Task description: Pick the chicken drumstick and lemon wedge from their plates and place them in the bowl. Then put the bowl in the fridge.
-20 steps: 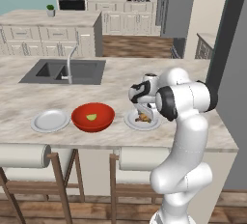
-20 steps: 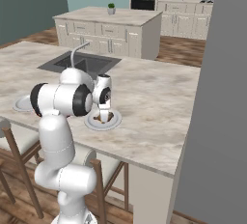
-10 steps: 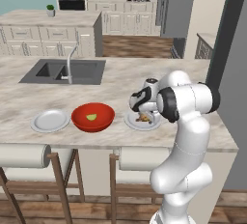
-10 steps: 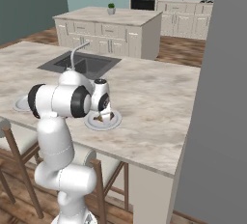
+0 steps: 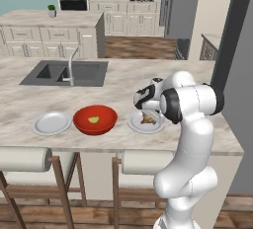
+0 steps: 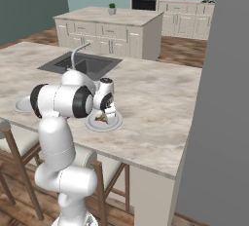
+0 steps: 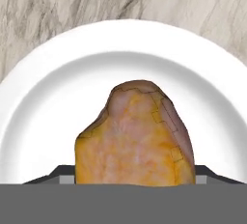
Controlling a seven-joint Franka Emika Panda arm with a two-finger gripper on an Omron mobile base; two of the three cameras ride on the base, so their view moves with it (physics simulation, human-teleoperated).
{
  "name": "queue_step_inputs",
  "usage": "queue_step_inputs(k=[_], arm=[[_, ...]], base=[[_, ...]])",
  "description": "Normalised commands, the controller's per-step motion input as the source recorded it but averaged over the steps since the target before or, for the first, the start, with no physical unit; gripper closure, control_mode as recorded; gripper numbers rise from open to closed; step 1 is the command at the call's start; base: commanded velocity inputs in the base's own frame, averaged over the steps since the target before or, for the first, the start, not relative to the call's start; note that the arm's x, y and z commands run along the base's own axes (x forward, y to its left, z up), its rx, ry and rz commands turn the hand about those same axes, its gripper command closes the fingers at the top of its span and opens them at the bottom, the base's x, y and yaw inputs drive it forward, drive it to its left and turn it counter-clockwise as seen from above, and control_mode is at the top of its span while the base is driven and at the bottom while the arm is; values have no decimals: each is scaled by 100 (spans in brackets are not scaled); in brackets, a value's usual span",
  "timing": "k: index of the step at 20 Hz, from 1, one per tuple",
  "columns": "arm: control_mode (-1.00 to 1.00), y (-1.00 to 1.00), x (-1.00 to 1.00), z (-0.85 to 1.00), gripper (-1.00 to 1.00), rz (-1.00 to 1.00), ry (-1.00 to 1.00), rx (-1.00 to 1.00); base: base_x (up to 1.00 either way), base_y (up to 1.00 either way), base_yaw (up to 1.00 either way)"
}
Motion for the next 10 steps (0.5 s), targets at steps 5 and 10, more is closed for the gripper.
queue_step_inputs(k=[5,10], arm=[[-100,14,-5,9,100,5,-3,1],[-100,44,-16,50,100,5,-11,0]], base=[[0,0,0],[0,0,0]])
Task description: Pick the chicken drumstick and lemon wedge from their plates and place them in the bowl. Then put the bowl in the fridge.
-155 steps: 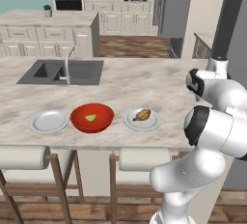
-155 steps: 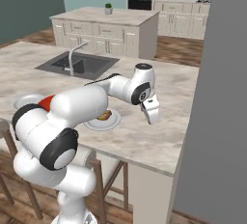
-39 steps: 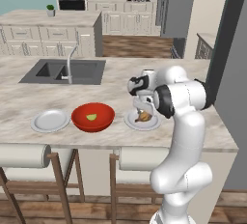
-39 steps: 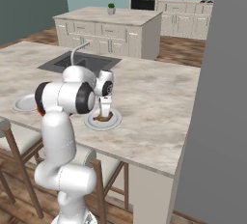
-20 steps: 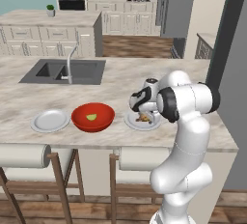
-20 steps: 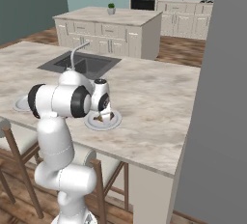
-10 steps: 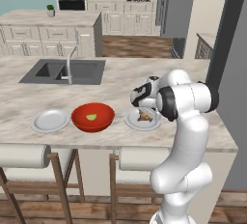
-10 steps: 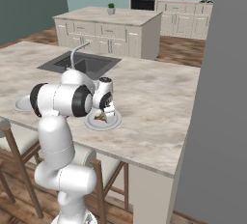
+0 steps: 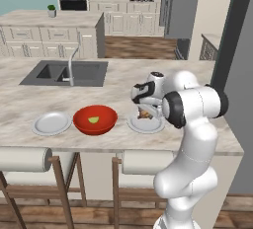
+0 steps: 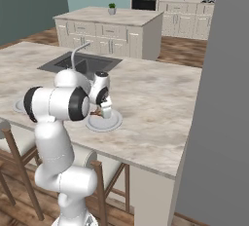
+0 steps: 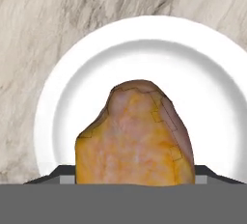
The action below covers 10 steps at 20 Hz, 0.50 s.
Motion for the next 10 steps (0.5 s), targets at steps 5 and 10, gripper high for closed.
queue_step_inputs(k=[5,10], arm=[[-100,56,-15,44,100,10,-1,0],[-100,46,-10,46,100,6,2,0]], base=[[0,0,0],[0,0,0]])
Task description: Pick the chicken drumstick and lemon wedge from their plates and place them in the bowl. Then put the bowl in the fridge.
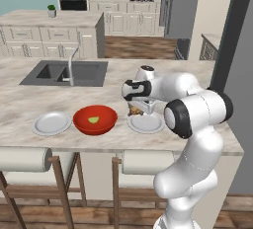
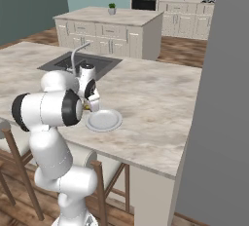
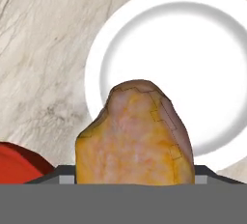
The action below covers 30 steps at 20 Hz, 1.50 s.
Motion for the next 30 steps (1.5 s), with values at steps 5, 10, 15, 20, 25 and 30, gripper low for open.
queue_step_inputs(k=[5,10,15,20,25,30], arm=[[-100,57,-1,35,100,1,3,0],[-100,66,0,5,100,0,5,0],[-100,63,0,1,100,0,7,1],[-100,57,9,-1,100,0,14,3],[-100,48,6,-18,100,-1,17,0],[-100,34,0,-23,100,-2,18,0]], base=[[0,0,0],[0,0,0],[0,0,0],[0,0,0],[0,0,0],[0,0,0]])
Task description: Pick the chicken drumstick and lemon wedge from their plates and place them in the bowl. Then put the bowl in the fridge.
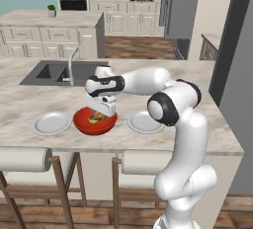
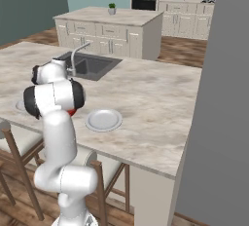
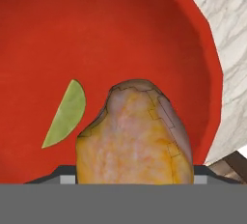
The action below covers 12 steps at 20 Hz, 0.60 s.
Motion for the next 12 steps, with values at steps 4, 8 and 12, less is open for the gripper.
queue_step_inputs(k=[4,8,12], arm=[[-100,19,10,-23,100,0,12,0],[-100,6,13,-29,100,0,19,-4],[-100,0,7,-18,100,0,11,-8]], base=[[0,0,0],[0,0,0],[0,0,0]])
